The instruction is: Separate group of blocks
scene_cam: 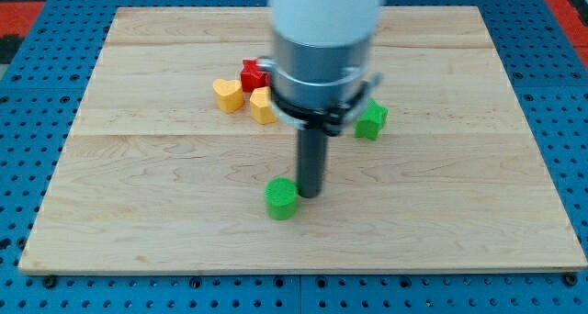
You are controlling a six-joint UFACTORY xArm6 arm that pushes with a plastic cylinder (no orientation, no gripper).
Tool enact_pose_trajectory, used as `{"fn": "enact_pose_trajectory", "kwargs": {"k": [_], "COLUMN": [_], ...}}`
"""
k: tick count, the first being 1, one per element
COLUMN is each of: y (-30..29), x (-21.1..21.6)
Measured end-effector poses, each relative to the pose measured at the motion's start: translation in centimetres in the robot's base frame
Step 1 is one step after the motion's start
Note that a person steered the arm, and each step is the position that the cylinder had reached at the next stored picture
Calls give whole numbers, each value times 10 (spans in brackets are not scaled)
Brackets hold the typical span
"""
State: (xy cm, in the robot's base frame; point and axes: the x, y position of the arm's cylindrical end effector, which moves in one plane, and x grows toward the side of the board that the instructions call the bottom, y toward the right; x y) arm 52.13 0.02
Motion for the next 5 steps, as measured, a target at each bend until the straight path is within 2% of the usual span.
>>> {"fn": "enact_pose_trajectory", "kwargs": {"k": [1,2,3,4,5], "y": [2,-42,1,68,57], "x": [-32,-28,-46,-73,-106]}}
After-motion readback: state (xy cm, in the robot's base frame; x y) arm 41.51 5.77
